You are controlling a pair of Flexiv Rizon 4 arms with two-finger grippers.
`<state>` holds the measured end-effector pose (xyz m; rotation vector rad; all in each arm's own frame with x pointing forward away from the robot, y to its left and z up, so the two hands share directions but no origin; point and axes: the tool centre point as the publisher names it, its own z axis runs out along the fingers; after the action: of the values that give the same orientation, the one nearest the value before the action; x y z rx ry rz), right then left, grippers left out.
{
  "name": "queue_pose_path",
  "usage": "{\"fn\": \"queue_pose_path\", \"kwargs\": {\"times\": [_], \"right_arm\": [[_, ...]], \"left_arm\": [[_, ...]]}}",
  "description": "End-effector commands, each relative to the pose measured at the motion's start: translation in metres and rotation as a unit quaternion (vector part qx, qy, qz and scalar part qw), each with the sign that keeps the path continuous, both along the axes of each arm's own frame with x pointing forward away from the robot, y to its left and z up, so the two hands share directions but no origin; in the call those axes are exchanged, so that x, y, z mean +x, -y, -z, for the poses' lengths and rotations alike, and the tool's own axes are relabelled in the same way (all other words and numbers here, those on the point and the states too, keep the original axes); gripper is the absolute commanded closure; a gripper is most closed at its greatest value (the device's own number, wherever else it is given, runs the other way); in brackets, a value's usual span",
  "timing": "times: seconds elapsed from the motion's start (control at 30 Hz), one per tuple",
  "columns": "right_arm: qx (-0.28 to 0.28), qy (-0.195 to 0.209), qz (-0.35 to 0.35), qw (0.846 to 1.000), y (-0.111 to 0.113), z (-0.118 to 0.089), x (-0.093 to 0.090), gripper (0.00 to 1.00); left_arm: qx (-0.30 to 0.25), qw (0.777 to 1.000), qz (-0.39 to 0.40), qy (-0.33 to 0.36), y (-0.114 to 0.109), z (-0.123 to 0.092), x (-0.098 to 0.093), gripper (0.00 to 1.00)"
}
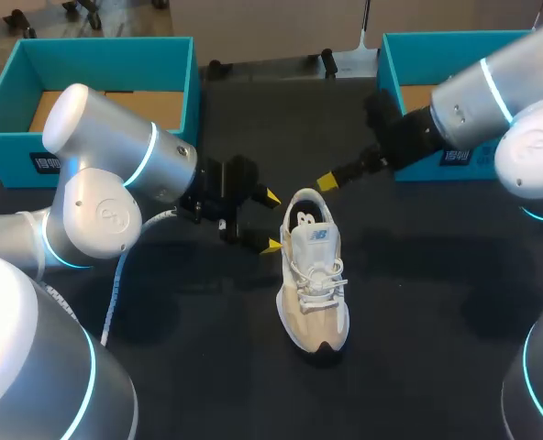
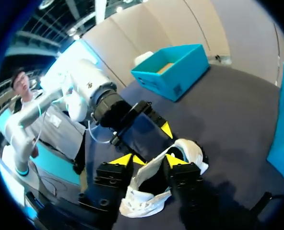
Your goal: Take the shoe out of the shoebox, open the shoe tongue, remove and reinsert the insole, then place the shoe into the shoebox
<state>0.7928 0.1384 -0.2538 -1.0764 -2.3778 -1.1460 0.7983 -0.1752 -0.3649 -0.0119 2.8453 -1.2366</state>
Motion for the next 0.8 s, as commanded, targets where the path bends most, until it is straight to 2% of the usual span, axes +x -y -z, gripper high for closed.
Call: {"fn": "queue_pose_path", "kwargs": {"times": [0.03, 0.07, 0.5, 0.6, 0.63, 0.73, 0.8], "right_arm": [[-0.079, 0.006, 0.085, 0.993, 0.003, -0.009, -0.014, 1.0], [-0.101, 0.003, 0.091, 0.991, 0.004, -0.011, -0.015, 1.0], [-0.101, 0.003, 0.091, 0.991, 0.004, -0.011, -0.015, 1.0], [-0.109, 0.002, 0.164, 0.98, 0.004, 0.002, -0.014, 1.0], [-0.133, 0.0, 0.189, 0.973, 0.006, 0.005, -0.015, 1.0], [-0.174, -0.007, 0.239, 0.955, 0.007, 0.013, -0.016, 1.0], [-0.183, -0.006, 0.249, 0.951, 0.005, 0.017, -0.016, 1.0]], "left_arm": [[0.001, 1.0, -0.001, 0.001, 0.001, 0.001, -0.001, 0.0], [0.001, 1.0, -0.001, 0.001, 0.001, 0.001, -0.001, 0.0], [0.001, 1.0, -0.001, 0.001, 0.001, 0.001, -0.001, 0.0], [0.003, 1.0, 0.003, 0.004, -0.002, -0.005, -0.002, 0.0], [0.003, 1.0, 0.002, 0.009, -0.006, -0.009, -0.002, 0.0], [0.013, 1.0, 0.006, 0.015, -0.015, -0.019, -0.004, 0.0], [0.017, 1.0, 0.003, 0.018, -0.022, -0.026, -0.004, 0.0]]}}
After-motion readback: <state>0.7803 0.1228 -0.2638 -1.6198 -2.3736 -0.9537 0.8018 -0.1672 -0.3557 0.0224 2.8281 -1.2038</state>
